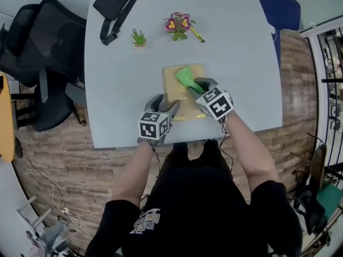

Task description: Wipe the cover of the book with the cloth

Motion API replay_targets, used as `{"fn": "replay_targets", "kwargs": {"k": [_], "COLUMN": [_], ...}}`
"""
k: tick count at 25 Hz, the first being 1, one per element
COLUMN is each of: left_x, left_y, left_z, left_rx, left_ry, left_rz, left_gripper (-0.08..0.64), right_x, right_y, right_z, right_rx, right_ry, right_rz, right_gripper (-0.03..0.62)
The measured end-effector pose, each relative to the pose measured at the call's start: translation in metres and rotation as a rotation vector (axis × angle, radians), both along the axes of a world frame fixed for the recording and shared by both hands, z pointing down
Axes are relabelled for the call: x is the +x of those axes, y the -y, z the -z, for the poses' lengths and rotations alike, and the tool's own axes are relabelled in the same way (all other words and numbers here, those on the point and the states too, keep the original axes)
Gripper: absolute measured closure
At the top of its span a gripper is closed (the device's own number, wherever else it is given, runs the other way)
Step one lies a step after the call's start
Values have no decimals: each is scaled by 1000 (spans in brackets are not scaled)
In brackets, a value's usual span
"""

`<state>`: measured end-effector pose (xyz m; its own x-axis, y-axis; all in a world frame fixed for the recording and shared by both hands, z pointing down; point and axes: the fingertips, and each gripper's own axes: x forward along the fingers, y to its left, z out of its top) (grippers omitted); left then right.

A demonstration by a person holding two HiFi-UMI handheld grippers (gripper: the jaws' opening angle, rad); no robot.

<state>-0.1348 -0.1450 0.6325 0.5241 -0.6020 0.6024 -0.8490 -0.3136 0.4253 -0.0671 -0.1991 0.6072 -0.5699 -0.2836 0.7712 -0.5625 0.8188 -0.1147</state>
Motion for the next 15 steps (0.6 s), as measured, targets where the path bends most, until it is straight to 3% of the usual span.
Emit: {"fn": "replay_targets", "kwargs": {"k": [15], "left_x": [1], "left_y": [0], "left_z": [2], "left_rx": [5], "left_ry": [29], "left_rz": [-16], "left_gripper": [267], "right_x": [68], "right_y": [16], "right_z": [-3], "right_rx": [25], "right_ry": [-24], "right_rz": [-195], "right_gripper": [491]}}
